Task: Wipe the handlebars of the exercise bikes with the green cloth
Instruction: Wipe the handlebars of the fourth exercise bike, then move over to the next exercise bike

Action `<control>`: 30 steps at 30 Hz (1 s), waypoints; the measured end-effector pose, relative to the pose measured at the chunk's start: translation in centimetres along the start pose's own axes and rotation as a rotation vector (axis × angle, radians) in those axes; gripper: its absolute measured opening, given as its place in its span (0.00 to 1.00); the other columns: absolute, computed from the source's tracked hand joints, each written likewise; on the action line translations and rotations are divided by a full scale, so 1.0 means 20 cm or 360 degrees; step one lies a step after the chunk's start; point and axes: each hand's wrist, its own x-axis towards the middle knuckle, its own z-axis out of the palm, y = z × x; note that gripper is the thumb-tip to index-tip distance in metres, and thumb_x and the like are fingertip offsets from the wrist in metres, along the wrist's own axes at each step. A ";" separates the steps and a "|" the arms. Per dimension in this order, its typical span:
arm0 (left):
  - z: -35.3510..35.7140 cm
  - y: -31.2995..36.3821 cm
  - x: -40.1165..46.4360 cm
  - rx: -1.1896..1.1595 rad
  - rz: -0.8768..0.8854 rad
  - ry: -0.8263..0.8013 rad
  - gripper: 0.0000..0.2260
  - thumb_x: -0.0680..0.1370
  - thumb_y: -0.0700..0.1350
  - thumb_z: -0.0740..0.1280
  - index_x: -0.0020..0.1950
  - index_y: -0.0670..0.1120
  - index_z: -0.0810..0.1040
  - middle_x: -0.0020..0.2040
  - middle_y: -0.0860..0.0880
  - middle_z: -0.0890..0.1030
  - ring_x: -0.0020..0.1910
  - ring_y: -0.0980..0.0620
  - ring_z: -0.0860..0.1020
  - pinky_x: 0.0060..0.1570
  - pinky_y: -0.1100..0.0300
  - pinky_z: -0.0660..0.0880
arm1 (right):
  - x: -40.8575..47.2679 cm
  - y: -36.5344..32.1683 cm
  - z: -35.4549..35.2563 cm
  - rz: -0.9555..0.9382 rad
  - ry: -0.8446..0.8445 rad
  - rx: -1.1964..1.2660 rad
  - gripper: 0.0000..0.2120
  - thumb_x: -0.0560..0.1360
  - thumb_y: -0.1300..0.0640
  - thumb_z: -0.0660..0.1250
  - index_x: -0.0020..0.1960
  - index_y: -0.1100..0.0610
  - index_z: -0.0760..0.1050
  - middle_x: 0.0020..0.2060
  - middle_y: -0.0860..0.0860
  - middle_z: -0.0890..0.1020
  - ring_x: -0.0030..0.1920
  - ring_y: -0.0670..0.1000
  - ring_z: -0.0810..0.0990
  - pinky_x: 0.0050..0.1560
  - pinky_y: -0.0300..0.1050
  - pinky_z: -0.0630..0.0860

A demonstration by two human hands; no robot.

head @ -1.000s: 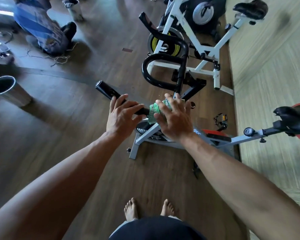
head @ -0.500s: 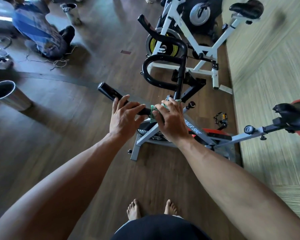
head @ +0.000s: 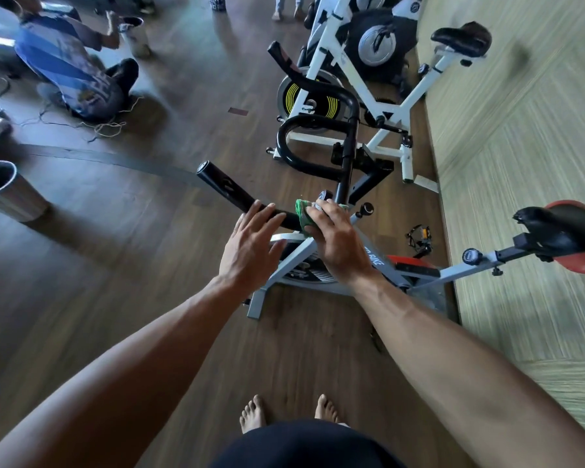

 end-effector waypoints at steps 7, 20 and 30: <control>0.05 0.05 -0.21 -0.0179 -0.0045 0.0044 0.17 0.75 0.43 0.72 0.63 0.45 0.79 0.60 0.44 0.80 0.60 0.44 0.76 0.60 0.49 0.76 | -0.23 0.00 -0.02 -0.0024 0.0111 -0.0017 0.18 0.81 0.55 0.62 0.68 0.62 0.75 0.66 0.62 0.76 0.67 0.62 0.75 0.67 0.61 0.74; 0.19 0.01 -0.48 -0.0165 -0.0274 -0.1167 0.16 0.76 0.53 0.67 0.63 0.52 0.77 0.59 0.47 0.78 0.58 0.44 0.78 0.57 0.48 0.77 | -0.89 -0.05 0.18 0.0487 -0.0191 -0.0054 0.16 0.77 0.59 0.70 0.64 0.61 0.78 0.60 0.59 0.79 0.60 0.61 0.78 0.60 0.55 0.79; 0.38 0.16 -0.42 -0.0112 -0.0142 -0.1446 0.19 0.76 0.55 0.66 0.66 0.54 0.75 0.61 0.49 0.78 0.57 0.46 0.78 0.56 0.48 0.78 | -1.08 0.09 0.12 0.0787 -0.0097 -0.0056 0.16 0.77 0.54 0.66 0.61 0.62 0.79 0.57 0.59 0.81 0.55 0.62 0.80 0.58 0.52 0.78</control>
